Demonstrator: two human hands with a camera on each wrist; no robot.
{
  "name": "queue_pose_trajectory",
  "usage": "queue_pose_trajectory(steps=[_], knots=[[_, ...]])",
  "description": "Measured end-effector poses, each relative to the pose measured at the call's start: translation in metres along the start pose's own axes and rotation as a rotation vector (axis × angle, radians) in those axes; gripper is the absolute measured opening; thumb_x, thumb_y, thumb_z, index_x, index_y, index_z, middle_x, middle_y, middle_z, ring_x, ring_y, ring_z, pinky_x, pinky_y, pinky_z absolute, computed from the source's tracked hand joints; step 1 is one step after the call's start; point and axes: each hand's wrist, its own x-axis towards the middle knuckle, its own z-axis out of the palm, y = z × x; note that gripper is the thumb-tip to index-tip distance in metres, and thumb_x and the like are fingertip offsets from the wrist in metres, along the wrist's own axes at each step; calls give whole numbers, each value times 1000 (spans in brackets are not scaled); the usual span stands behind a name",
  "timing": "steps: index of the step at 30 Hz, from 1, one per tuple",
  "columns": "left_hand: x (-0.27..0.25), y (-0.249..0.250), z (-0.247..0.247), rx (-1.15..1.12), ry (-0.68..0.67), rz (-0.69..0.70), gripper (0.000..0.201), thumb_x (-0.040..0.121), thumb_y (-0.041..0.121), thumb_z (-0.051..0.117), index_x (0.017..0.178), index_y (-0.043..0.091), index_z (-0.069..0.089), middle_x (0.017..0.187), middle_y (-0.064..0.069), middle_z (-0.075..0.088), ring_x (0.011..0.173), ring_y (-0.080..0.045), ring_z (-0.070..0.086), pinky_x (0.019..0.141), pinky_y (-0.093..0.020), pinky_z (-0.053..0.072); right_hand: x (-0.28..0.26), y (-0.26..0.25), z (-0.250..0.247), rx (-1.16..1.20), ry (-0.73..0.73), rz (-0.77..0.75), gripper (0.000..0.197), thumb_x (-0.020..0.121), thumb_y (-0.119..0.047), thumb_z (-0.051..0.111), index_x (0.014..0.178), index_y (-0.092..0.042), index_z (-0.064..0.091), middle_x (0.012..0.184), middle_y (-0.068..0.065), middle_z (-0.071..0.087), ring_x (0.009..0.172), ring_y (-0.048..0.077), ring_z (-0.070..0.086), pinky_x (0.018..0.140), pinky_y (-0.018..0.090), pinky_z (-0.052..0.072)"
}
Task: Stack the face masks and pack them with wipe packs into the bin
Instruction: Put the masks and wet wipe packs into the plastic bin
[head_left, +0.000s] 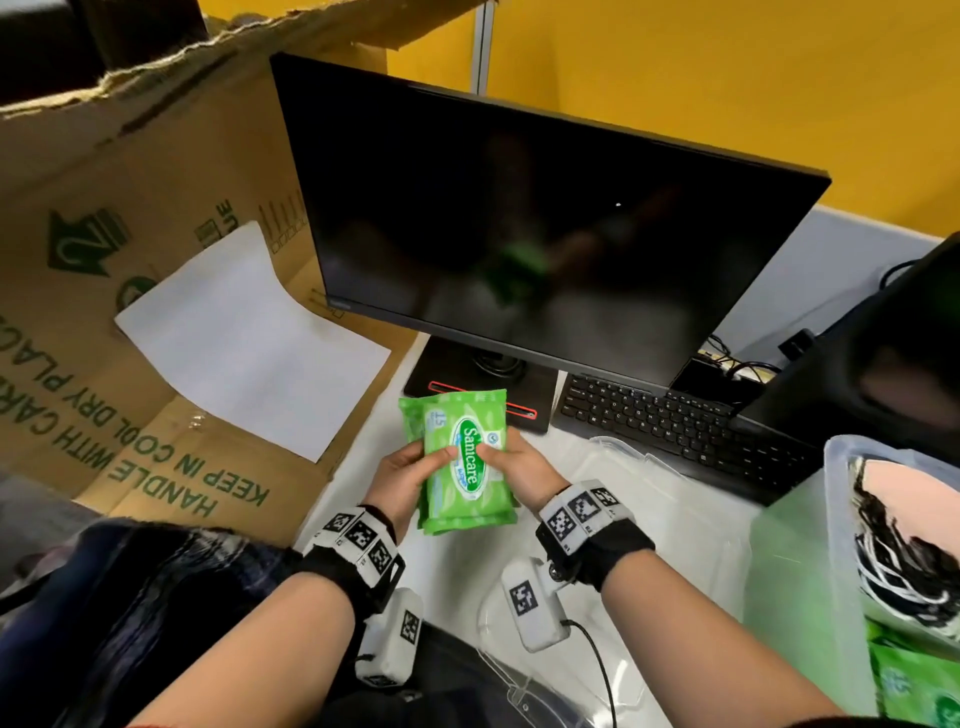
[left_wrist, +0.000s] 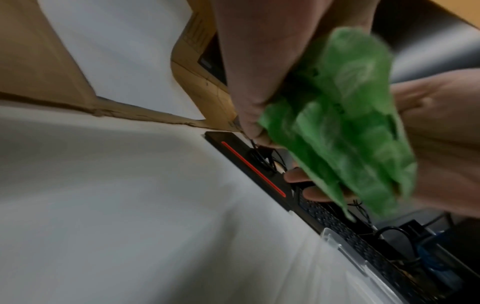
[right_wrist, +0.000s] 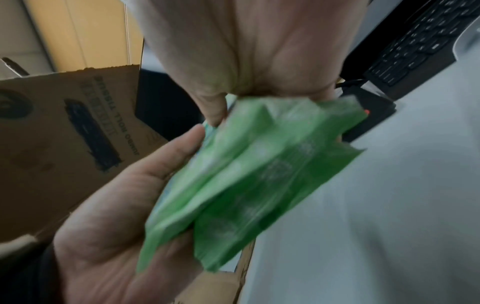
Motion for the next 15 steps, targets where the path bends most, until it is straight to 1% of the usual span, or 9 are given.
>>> queue_pose_trajectory(steps=[2, 4, 6, 7, 9, 10, 12, 13, 15], knots=[[-3, 2, 7, 49, -56, 26, 40, 84, -1, 58, 123, 9, 53, 100, -7, 70, 86, -22, 67, 72, -33, 55, 1, 2, 10, -91, -20, -11, 41, 97, -10, 41, 136, -7, 28, 123, 15, 52, 101, 23, 57, 91, 37, 49], [-2, 3, 9, 57, -78, 42, 66, 87, -3, 54, 141, 24, 29, 115, -4, 62, 97, -21, 63, 78, -35, 53, 2, 5, 13, -119, -56, -29, 64, 97, -13, 43, 147, -24, 5, 137, 12, 46, 119, 25, 51, 104, 44, 41], [2, 3, 3, 56, -84, 21, 85, 90, 2, 52, 146, 36, -2, 131, -1, 49, 113, -23, 55, 88, -39, 48, 5, 5, 8, -19, -90, 24, 88, 92, -4, 51, 145, -29, -14, 141, 8, 42, 119, 22, 50, 103, 43, 41], [4, 3, -1, 66, -71, 0, 83, 92, 9, 51, 146, 36, -6, 134, -2, 47, 116, -24, 54, 90, -40, 47, 8, 6, 5, -6, -89, 47, 98, 87, -1, 58, 145, -26, -17, 140, 8, 44, 118, 21, 51, 102, 43, 42], [12, 0, -7, 137, 4, -41, 68, 95, 28, 48, 148, 32, 6, 130, -6, 54, 110, -26, 59, 93, -43, 48, 13, 7, 0, -58, -88, 71, 111, 71, -2, 75, 148, -14, -3, 133, 10, 52, 114, 24, 56, 100, 46, 44], [16, -3, -10, 212, 42, -59, 64, 94, 39, 45, 148, 31, 11, 126, -8, 58, 107, -26, 61, 95, -44, 48, 16, 7, 1, -96, -108, 55, 101, 64, -3, 78, 145, -7, 17, 128, 14, 56, 109, 26, 59, 98, 47, 46], [22, -7, -14, 340, 38, -93, 71, 90, 58, 38, 148, 33, 7, 124, -10, 60, 107, -25, 62, 98, -46, 46, 15, 3, 12, -177, -148, 1, 60, 63, 4, 77, 115, -9, 49, 117, 21, 60, 100, 29, 61, 95, 49, 48], [22, -8, -15, 349, 16, -109, 76, 86, 64, 37, 148, 34, 5, 125, -9, 60, 108, -24, 61, 100, -46, 45, 17, 4, 15, -194, -149, -5, 54, 63, 5, 77, 106, -12, 51, 115, 21, 61, 100, 31, 61, 94, 50, 48], [26, -10, -19, 297, 7, -122, 78, 83, 68, 37, 148, 31, 12, 127, -7, 59, 113, -23, 58, 104, -45, 41, 21, 3, 20, -276, -117, -26, 67, 54, -9, 83, 111, -15, 47, 114, 15, 62, 105, 30, 60, 94, 48, 48]])
